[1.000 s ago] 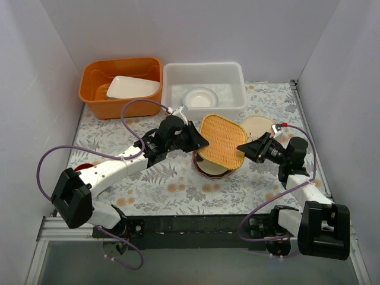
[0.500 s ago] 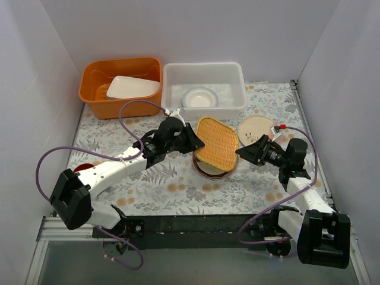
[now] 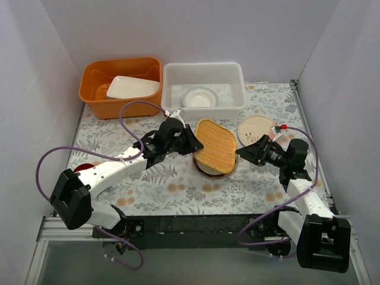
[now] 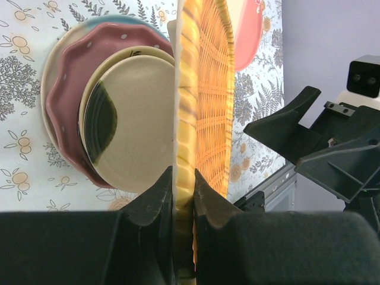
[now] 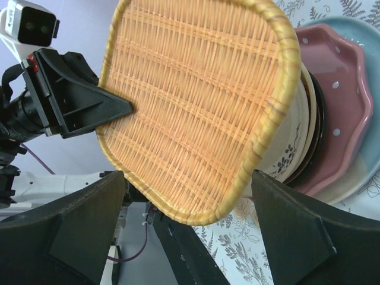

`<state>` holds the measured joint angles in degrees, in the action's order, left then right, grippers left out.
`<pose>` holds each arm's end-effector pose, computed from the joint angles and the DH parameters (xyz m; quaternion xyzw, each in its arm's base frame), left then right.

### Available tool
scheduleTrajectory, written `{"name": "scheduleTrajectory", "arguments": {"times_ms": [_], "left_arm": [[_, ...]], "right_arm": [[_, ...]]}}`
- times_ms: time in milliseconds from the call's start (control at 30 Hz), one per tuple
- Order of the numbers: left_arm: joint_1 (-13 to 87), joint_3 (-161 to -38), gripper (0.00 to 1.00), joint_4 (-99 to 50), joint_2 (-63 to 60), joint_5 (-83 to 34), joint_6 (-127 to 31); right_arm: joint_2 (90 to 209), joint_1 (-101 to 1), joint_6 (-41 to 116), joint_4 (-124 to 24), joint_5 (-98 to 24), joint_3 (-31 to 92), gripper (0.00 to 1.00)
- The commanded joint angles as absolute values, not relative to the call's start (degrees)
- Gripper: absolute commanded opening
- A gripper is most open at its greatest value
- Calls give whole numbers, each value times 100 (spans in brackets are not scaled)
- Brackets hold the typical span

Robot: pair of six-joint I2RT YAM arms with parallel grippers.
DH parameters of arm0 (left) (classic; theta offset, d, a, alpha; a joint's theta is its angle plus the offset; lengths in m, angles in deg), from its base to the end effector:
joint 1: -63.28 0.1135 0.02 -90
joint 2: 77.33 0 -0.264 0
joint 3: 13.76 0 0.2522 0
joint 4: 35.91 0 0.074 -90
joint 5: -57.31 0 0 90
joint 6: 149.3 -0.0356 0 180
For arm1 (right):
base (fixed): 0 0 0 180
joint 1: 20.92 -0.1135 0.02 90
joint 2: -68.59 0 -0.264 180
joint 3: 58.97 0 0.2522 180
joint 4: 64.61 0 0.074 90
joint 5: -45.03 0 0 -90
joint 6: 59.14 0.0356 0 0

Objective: Place the plates into the plastic bin on the countertop
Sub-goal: Place the plate in the plastic bin.

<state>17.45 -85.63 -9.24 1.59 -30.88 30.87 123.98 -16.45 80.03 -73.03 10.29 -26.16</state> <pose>0.2157 -0.2236 0.2808 -0.3258 0.8193 -0.4424 0.1637 0.1960 0.0140 0.2109 0.0610 0.7523 0.5454 0.3645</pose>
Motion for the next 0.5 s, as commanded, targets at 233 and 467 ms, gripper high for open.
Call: {"name": "scheduleTrajectory", "arguments": {"times_ms": [233,467], "left_arm": [[1766,-9219,0,-1108,53,-3146,2885],[1915,-9818,0,-1037,493,-2874,2727]], "right_arm": [[12089,-1653,8026,-7529,1145,-2833,97],[11834,-1653,7631,-6914,1049,-2886,98]]}}
